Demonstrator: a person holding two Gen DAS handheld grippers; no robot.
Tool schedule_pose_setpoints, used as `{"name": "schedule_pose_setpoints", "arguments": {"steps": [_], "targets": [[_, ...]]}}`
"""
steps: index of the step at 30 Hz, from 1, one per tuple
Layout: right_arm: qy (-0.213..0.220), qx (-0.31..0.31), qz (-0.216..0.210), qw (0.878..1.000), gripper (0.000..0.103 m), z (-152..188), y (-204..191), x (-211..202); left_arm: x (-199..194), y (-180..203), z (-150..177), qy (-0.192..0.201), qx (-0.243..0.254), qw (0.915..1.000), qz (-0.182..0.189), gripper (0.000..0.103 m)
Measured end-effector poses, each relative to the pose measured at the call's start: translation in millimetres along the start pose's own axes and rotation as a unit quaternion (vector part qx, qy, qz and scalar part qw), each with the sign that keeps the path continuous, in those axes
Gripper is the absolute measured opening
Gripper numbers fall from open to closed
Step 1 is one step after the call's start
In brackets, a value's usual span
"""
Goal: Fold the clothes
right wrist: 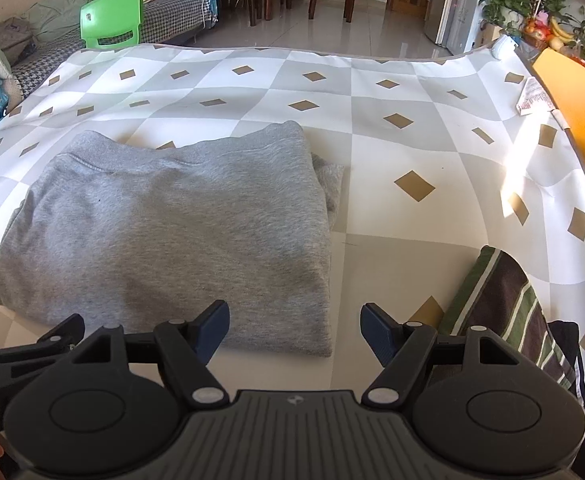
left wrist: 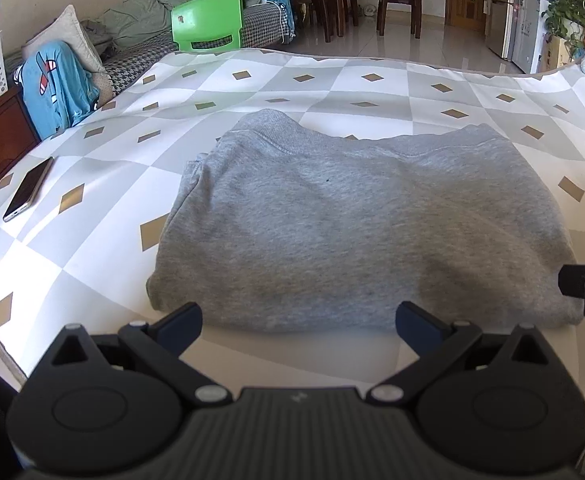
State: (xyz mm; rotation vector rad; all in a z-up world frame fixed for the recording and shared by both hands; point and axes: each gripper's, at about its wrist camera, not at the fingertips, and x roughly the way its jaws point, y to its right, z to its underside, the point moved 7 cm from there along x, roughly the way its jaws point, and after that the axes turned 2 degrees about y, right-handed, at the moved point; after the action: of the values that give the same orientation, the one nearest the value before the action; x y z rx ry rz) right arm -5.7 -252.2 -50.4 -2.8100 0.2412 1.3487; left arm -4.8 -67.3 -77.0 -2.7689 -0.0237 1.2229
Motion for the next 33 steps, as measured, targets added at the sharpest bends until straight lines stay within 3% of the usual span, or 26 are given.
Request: {"name": "schedule_pose_setpoints", "arguments": {"steps": [24, 33], "targets": [[0.011, 0.027, -0.017, 0.999, 0.071, -3, 8, -11, -10, 1, 18, -0.011, 0.018, 0.9997, -0.013, 0.103], [0.003, 0.032, -0.047, 0.998, 0.071, -2, 1, -7, -9, 1, 20, -0.018, 0.019, 0.9996, -0.006, 0.103]]}}
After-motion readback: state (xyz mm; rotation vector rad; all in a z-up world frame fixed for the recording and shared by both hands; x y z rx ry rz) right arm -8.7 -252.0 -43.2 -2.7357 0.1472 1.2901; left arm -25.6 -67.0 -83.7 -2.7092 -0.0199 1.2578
